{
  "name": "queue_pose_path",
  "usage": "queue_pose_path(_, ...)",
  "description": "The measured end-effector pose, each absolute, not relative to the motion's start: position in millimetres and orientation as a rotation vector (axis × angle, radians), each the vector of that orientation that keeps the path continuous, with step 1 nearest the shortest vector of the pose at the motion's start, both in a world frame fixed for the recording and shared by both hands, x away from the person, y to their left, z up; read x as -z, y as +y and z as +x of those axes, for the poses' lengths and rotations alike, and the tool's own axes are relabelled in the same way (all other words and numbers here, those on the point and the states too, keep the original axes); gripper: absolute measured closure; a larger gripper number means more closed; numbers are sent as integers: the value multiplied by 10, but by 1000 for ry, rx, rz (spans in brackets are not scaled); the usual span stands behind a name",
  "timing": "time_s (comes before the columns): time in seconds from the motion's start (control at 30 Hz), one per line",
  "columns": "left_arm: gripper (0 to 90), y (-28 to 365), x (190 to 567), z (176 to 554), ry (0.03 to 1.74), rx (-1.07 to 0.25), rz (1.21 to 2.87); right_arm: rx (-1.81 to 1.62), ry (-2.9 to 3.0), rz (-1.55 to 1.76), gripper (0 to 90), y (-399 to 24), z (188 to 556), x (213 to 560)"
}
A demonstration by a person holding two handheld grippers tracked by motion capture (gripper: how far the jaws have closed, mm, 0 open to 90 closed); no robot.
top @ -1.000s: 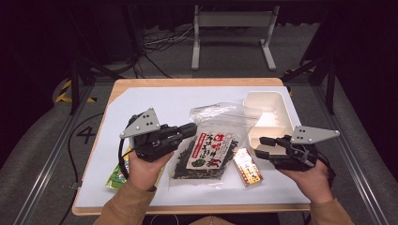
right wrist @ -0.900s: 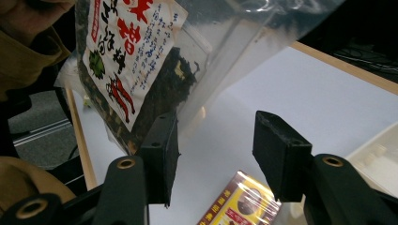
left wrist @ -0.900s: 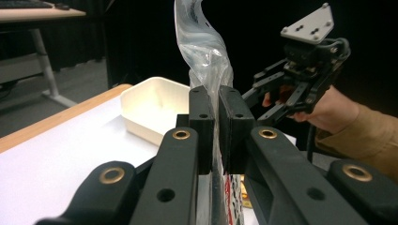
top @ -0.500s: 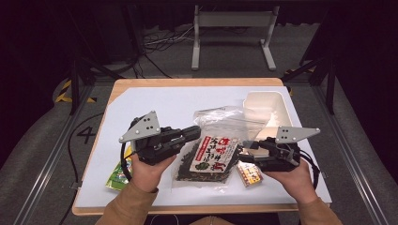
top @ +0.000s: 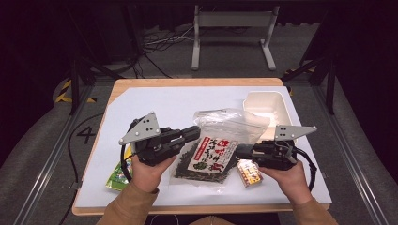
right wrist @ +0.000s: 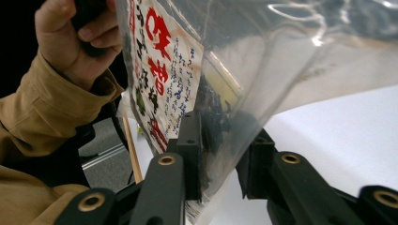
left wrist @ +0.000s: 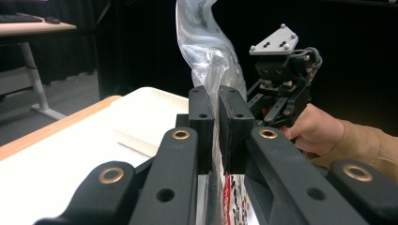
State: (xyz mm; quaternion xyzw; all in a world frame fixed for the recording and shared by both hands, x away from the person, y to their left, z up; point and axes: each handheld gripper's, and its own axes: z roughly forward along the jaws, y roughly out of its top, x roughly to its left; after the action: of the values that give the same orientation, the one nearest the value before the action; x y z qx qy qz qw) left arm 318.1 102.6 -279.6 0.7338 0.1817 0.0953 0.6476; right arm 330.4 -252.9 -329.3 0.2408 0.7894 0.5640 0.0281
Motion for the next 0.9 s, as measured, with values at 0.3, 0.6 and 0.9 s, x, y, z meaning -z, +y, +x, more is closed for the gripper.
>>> queue_pose_path(0.3,836,1119,2798,3204,437,-223,1643,-1843,2394,726,814,-2582,3273,3190)
queue_pose_path(0.6,780,1168,2787,3194,443,-247,1631,-1793,2376,679,833,-2560,3213,3042)
queue_pose_path(0.9,561,1267,2794,3243,451,-247,1609,-1718,2349,688,835,-2602,3213,2901)
